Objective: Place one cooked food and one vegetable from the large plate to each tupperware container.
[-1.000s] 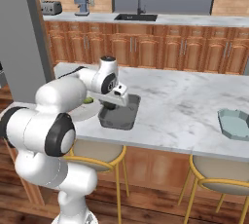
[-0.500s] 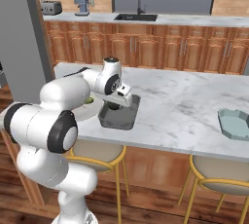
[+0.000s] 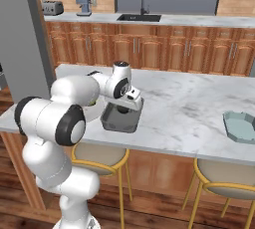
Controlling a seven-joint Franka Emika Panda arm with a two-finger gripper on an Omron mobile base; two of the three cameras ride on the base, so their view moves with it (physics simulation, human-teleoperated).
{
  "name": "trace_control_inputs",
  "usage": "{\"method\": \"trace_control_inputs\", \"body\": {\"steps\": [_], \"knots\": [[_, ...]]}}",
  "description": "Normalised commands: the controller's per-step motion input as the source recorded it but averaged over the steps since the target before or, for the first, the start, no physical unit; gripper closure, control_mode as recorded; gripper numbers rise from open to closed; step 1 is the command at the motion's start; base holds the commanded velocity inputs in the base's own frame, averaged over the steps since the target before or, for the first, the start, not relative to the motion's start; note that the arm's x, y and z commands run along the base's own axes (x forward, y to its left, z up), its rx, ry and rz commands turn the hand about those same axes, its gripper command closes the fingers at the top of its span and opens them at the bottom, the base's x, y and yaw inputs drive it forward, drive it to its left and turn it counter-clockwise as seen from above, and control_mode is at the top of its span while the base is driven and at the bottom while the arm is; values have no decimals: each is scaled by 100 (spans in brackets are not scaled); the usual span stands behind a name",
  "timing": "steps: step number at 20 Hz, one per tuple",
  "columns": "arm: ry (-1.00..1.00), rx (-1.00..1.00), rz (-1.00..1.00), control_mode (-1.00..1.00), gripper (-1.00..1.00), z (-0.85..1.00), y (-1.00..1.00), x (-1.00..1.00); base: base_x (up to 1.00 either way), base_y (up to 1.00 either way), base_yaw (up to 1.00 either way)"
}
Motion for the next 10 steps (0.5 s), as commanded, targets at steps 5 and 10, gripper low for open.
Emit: {"method": "trace_control_inputs", "body": {"steps": [5,10], "knots": [[-3,-6,1,-100,100,-14,0,0,0,0,0],[-5,-5,0,-100,100,-10,-1,0,0,0,0]]}}
